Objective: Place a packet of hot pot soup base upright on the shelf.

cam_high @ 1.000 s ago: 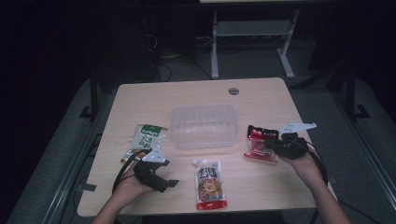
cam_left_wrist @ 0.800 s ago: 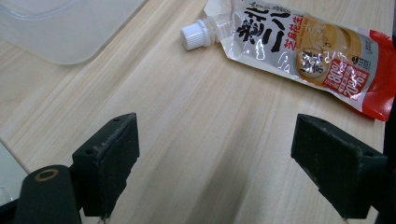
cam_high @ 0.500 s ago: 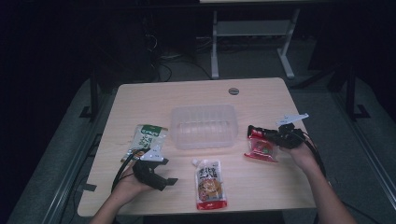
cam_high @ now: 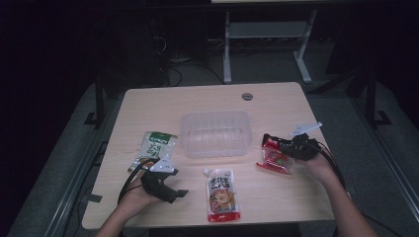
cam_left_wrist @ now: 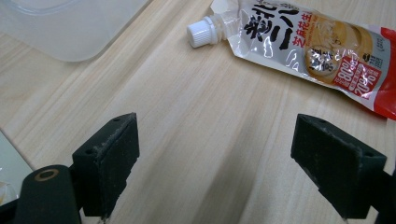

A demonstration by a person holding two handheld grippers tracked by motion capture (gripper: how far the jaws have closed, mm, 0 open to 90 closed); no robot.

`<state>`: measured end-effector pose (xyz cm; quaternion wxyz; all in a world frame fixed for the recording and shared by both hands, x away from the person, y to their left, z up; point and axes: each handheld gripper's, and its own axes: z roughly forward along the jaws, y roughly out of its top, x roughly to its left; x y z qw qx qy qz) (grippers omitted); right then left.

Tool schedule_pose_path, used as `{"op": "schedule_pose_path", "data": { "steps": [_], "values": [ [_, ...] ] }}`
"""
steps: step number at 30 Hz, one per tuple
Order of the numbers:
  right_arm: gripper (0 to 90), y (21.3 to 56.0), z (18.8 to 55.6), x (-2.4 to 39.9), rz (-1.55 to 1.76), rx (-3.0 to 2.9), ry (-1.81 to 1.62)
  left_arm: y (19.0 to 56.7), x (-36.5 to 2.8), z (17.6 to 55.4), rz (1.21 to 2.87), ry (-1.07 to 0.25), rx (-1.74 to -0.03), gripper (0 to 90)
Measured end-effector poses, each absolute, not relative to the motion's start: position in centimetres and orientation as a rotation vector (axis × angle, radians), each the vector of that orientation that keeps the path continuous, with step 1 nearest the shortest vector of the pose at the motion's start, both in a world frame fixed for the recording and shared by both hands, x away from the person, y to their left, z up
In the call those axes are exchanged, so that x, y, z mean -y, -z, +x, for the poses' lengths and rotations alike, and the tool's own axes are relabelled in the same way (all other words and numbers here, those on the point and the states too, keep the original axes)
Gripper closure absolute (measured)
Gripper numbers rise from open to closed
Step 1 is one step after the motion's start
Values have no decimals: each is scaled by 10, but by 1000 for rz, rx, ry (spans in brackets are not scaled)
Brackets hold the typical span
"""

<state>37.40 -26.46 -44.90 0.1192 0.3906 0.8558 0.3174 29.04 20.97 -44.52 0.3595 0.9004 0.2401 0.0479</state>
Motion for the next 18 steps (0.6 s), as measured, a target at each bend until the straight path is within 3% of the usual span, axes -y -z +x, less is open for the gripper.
{"op": "schedule_pose_path", "data": {
  "steps": [18],
  "values": [
    [900, 445, 352, 246, 1008, -2632, -909, 445, -206, 288, 2324, -128, -608, 150]
  ]
}}
